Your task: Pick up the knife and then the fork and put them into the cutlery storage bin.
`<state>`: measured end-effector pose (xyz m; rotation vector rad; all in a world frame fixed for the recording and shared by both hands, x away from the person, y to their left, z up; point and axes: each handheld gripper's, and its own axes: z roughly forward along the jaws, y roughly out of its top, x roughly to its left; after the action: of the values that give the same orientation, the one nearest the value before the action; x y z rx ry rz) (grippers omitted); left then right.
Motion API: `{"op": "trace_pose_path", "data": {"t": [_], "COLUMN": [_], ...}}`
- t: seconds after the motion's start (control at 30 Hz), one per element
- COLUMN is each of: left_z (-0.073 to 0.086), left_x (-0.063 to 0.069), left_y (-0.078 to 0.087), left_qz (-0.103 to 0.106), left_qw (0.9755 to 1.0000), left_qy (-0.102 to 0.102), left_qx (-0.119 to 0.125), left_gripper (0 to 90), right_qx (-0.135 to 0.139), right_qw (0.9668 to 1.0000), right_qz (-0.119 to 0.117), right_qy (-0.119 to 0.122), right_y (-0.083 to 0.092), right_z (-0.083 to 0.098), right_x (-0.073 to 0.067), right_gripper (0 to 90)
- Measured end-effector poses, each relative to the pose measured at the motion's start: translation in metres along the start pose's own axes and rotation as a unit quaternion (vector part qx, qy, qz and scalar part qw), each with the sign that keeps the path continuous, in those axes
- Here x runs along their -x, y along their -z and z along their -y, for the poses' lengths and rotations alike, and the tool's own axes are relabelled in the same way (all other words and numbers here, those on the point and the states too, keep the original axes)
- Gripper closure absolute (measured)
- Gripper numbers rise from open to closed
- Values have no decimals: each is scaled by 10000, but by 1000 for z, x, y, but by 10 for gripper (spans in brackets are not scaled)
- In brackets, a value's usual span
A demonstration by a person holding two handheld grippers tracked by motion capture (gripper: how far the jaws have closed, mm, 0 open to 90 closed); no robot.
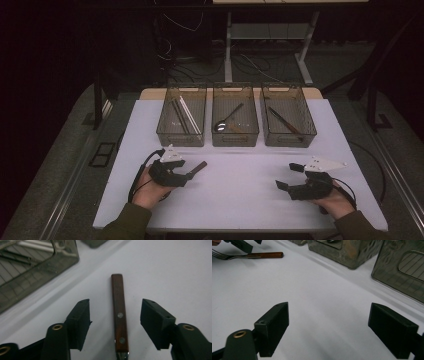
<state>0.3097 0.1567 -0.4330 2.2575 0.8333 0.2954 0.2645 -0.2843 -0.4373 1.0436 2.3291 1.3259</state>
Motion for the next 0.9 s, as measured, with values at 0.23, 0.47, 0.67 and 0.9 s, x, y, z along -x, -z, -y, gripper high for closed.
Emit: {"op": "trace_pose_path", "data": {"t": [0.23,0.47,0.67,0.9], "left_z": [5,9,12,10], "left_x": [2,4,7,8], "left_y": [2,2,3,2], "left_qz": [50,40,-48,-1], "left_qw": [9995,9989,9991,9987], "left_qy": [-5,24,-13,-61], "left_qx": [-327,-466,-433,-507], "left_gripper": [561,657,690,761], "right_qx": [35,56,52,31], "right_qw": [10000,10000,10000,10000], "right_qz": [11,29,27,53], "right_qy": [-10,-16,-20,16], "right_y": [1,2,2,3], "right_z": [0,0,0,0], "right_x": [1,2,2,2], "right_gripper": [169,169,170,170]}}
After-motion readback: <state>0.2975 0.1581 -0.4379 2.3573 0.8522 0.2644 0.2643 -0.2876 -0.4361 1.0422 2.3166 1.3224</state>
